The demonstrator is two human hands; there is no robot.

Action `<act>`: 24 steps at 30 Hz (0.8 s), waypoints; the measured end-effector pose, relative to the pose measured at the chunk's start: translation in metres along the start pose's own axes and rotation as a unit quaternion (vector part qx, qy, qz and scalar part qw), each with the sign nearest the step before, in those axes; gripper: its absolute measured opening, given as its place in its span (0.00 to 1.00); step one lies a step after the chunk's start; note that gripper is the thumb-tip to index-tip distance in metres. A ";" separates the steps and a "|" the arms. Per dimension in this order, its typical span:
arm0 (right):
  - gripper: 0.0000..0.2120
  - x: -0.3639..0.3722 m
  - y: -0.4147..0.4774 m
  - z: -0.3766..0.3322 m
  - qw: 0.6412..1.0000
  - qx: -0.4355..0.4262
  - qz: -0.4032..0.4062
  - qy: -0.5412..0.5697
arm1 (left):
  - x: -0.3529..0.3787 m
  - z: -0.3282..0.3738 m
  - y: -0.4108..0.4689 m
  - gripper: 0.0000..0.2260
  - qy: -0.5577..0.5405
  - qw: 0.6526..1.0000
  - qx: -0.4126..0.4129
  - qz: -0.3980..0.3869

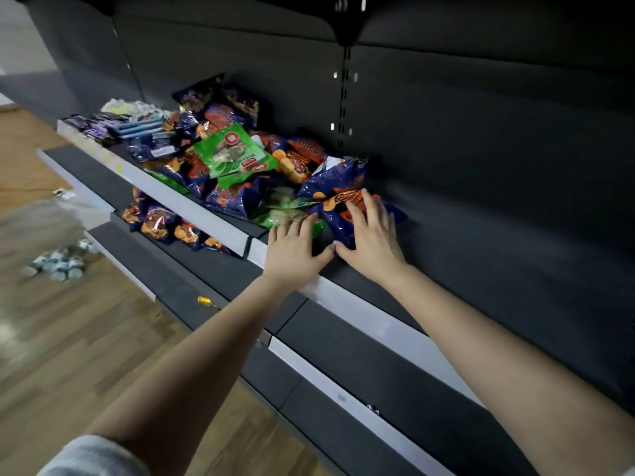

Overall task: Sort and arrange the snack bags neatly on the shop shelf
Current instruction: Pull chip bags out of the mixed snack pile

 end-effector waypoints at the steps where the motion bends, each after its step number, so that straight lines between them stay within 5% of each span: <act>1: 0.37 0.005 0.001 0.000 1.000 0.009 -0.006 -0.007 | 0.001 0.000 0.000 0.31 0.006 1.000 0.000 0.005; 19: 0.20 -0.006 -0.005 0.020 0.993 -0.016 0.083 0.082 | 0.001 -0.001 0.002 0.33 -0.015 0.999 -0.014 0.036; 24: 0.22 -0.023 -0.006 0.056 0.980 0.104 0.129 0.111 | -0.005 0.000 0.004 0.35 -0.044 0.999 0.013 0.015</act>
Point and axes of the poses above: each hand's wrist, its own y-axis towards the middle knuckle, its own x-axis out of the palm, z = x × y, the point moved 4 cm from there along y, towards the middle knuckle, and after that the axes turned 7 degrees about x, right-handed, at the moved point
